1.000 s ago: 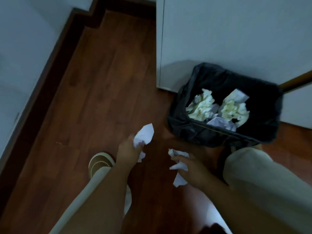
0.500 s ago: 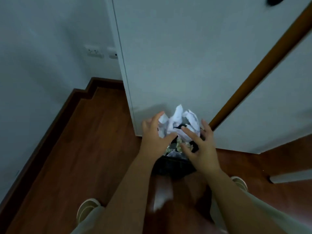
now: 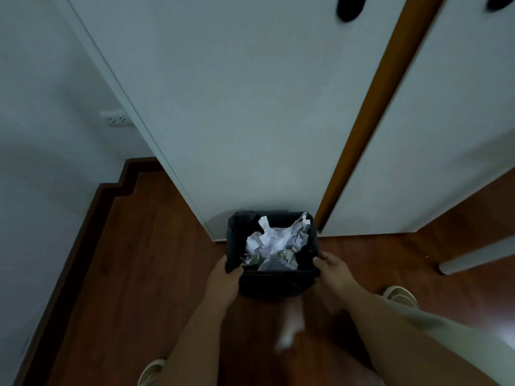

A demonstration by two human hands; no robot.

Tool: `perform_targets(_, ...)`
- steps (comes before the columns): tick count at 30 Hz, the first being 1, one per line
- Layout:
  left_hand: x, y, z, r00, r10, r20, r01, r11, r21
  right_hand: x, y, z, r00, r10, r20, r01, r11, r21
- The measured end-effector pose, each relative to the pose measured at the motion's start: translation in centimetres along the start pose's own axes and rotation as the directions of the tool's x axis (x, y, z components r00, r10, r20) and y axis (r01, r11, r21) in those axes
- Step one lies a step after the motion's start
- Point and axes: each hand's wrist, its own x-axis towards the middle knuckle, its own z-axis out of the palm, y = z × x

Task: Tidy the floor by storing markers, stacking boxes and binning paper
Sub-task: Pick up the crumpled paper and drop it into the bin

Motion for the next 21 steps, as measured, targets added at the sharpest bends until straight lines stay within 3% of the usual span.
perform_targets(4,0.9,-0.5,0.4,0.991,-0.046,-0.129,0.076,0.968,0.238,0.2,0.8,-0.5,0.996,0.036,-0.079,-0.038,0.999,-0.013)
perform_targets(8,0.5,1.1,2.8,0.998,-0.016,-0.066,0.040,0.928,0.369,-0.5,1.0,-4.0,0.984,0.068,-0.163,-0.069,0.998,-0.002)
perform_targets(16,-1.4,5.4,15.4,0.997,-0.069,0.025,0.067,0.993,0.094,-1.1,1.7,-14.8,0.917,-0.045,-0.397,0.050,0.999,0.002)
perform_targets(21,-1.9,9.2,24.3,0.996,-0.054,0.070,0.048,0.996,0.081,-0.2,1.5,-21.9,0.933,-0.066,-0.355,0.034,0.995,-0.096)
